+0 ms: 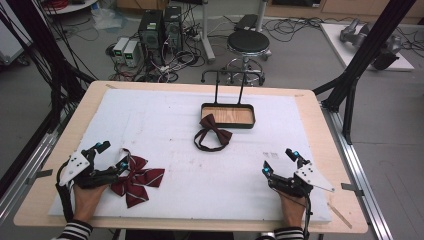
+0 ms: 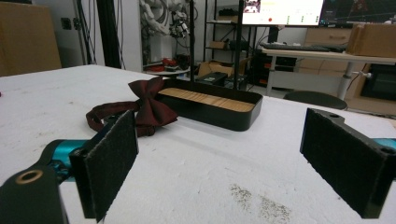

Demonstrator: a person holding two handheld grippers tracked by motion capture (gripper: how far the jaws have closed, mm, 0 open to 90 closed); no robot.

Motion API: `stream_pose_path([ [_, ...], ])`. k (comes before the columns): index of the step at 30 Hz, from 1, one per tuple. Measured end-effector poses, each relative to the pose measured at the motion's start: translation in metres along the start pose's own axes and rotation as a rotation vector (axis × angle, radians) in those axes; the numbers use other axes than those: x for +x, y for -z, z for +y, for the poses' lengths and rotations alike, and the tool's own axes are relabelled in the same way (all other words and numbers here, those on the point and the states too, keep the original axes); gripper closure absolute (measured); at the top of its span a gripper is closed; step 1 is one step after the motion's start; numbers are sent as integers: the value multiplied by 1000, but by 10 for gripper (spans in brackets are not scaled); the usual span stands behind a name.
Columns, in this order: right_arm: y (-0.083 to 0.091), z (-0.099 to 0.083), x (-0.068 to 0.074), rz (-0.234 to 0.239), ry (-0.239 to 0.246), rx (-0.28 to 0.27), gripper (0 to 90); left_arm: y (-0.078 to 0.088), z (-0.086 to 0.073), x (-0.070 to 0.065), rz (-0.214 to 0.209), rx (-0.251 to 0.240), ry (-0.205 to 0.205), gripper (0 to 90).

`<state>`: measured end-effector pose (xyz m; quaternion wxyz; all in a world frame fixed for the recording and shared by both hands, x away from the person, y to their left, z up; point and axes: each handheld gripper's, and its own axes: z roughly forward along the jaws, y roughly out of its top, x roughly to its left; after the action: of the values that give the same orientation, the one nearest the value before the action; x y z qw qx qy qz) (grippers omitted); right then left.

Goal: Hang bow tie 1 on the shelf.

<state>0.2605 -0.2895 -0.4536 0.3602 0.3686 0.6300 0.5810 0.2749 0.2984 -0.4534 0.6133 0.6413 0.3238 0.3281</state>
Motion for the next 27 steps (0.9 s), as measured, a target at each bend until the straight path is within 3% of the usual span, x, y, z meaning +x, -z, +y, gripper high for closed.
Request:
stream_pose_path([
  [6,1,0,1,-4,-1,-4,106,0,0,1,7,-4,15,133],
  [12,1,0,1,-8,-3,-4,106,0,0,0,4,0,-3,132],
  [21,2,-1,2,-16,-5,-11,106,0,0,2,23,-1,33,131],
  [27,2,-1,1,-19,-6,-19,106,1,11,1,17,48,17,128],
])
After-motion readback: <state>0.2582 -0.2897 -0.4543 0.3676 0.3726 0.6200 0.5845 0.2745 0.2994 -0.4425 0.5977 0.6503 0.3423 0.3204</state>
